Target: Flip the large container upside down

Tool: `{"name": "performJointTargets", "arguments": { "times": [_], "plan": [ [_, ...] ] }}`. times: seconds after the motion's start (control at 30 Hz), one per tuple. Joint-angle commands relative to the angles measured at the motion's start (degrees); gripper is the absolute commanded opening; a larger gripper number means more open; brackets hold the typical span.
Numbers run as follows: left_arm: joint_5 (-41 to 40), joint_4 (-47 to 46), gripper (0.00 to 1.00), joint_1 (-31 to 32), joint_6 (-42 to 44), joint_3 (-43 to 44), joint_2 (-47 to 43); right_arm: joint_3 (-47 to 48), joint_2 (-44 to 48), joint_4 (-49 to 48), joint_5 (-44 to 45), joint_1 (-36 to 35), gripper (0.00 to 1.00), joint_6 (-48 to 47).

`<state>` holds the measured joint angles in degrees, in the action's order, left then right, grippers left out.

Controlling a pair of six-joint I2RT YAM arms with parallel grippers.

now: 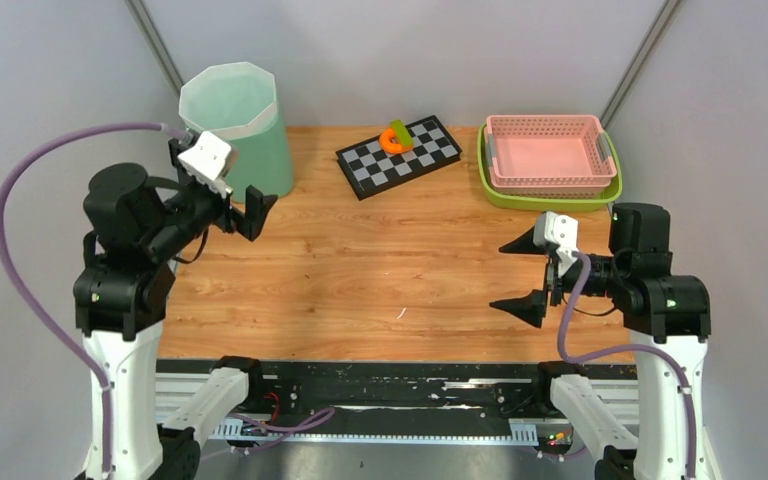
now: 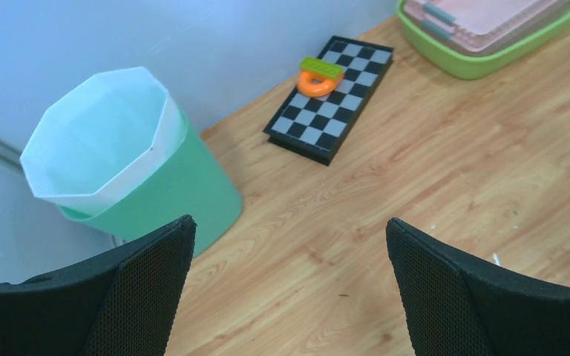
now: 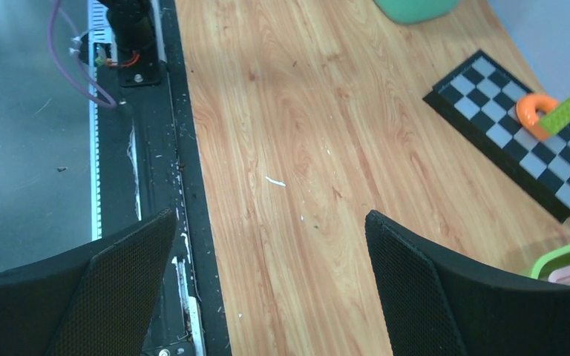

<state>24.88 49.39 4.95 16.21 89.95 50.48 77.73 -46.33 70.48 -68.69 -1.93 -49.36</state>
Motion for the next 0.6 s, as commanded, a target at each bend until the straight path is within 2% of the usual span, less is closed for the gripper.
{"name": "performJointTargets", "arguments": {
  "times": [0.0,0.43,0.57],
  "plan": [
    [-8.4,-4.3,1.0,-0.4,-0.9,-0.4,4.4,-4.3,0.9,-9.9,4.5,-0.2,1.0,7.6],
    [-16.7,-6.0,1.0,0.0,-0.2,4.1,18.3,-12.3,1.2,-25.4,14.9,-2.1,0.99,18.9],
    [-21.7,-6.2,1.0,2.5,1.6,5.5,21.6,-13.6,1.2,-27.8,16.3,-2.3,0.99,20.7]
  ]
}}
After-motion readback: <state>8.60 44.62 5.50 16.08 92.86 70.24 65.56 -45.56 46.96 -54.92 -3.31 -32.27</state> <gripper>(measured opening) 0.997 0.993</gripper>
